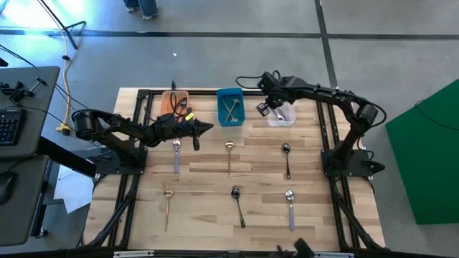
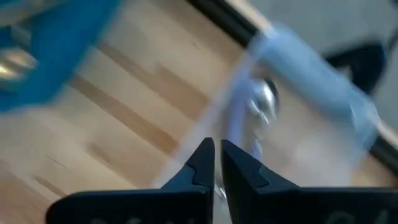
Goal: Sort silverware by color (type)
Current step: Put the top black spoon into the orange bin
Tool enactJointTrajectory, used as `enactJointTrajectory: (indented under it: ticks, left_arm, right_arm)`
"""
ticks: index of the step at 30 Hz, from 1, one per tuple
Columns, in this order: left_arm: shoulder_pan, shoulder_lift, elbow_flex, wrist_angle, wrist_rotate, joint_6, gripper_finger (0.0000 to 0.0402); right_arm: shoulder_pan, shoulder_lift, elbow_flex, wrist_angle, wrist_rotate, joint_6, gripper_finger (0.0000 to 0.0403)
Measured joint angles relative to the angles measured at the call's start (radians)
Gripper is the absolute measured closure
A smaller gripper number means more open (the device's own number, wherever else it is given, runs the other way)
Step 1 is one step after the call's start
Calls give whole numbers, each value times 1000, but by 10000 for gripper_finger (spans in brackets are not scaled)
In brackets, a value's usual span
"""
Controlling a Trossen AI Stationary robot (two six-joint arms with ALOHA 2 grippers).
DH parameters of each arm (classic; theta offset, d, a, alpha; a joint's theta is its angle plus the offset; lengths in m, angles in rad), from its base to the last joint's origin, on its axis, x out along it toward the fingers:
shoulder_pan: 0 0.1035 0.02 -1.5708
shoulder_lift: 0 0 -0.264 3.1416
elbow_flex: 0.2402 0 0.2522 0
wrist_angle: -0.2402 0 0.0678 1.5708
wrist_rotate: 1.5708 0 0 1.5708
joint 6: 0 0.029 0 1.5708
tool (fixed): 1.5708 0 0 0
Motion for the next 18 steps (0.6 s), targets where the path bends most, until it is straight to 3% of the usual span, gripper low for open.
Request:
enactJointTrajectory:
  ticks: [3, 7, 16, 18]
  left_arm:
    - [0, 0, 0, 0, -7, -9, 401]
    - [1, 0, 0, -2, -7, -27, 401]
    - [1, 0, 0, -25, -7, -35, 401]
    - [1, 0, 0, -25, -7, -35, 401]
  right_arm:
    - [41, -2, 0, 109, -8, -32, 381]
    - [88, -2, 0, 208, -9, -45, 399]
    - [190, -2, 0, 316, -11, -53, 402]
    - [211, -5, -33, 425, -13, -71, 402]
